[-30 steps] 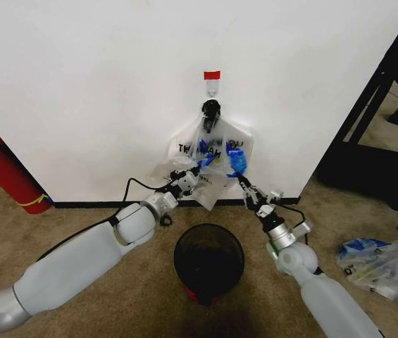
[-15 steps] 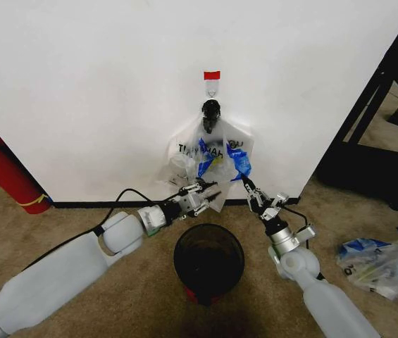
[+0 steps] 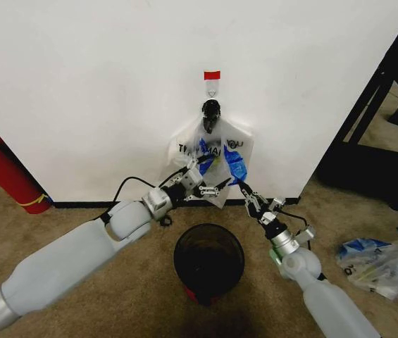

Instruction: Pick up the garbage bag from the wall and place it over the trash bin.

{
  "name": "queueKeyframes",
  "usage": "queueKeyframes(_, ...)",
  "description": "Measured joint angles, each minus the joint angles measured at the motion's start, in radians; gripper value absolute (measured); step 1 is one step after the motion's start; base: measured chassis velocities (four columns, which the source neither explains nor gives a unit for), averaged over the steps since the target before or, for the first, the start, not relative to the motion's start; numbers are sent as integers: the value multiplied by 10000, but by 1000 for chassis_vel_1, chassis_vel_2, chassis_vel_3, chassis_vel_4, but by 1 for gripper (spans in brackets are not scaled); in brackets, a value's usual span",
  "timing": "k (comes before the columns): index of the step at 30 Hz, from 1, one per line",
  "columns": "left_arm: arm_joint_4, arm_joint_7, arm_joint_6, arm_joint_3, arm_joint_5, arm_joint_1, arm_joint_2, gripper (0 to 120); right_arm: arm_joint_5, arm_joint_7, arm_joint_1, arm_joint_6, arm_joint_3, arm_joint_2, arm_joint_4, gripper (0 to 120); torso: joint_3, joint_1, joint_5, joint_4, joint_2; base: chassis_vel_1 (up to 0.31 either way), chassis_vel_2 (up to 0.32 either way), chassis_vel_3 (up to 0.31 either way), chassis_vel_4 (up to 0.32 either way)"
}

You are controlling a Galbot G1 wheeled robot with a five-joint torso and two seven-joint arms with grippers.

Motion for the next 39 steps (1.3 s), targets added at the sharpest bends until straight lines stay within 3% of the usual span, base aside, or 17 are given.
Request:
queueKeyframes(3,173,-258,249,123,157,-120,-89,82,103,-170,-69,-27,91,-46,44,0,0,0,0,1,0,0,0,0,0)
queueKeyframes(4,355,-435,461,245,331,-209,-177,73,221,-393,-163,-65,182,-104,127,0,0,0,1,0,0,0,0,0,0)
queueKeyframes(7,510,-488,617,345,567,-277,-246,67,293,-551,-240,-91,246,-143,208,0,0,0,0,0,0,0,0,0,0)
queueKeyframes(12,890,-465,787,531,1364,-345,-414,44,380,-705,-329,-110,302,-172,429,0,0,0,-1,1,0,0,0,0,0)
queueKeyframes(16,1099,-430,890,568,1780,-368,-538,39,389,-737,-331,-134,285,-181,535,0,0,0,-1,1,0,0,0,0,0)
queueKeyframes(21,1295,-400,1010,605,2028,-456,-648,47,386,-743,-325,-158,232,-184,638,0,0,0,-1,2,0,0,0,0,0)
queueKeyframes(24,1369,-394,1036,609,2040,-523,-671,46,375,-743,-314,-167,221,-184,666,0,0,0,0,1,1,0,0,0,0)
queueKeyframes(28,1376,-393,1038,583,1981,-534,-655,35,368,-736,-288,-168,227,-185,667,0,0,0,-1,1,1,0,0,0,0)
queueKeyframes(34,1262,-548,1182,406,1496,-447,-484,8,366,-627,-216,-158,362,-190,602,0,0,0,0,2,1,0,0,0,0)
queueKeyframes(39,1160,-770,1265,155,1125,-223,-502,0,362,-599,-223,-139,454,-202,597,0,0,0,-1,1,2,0,0,0,0)
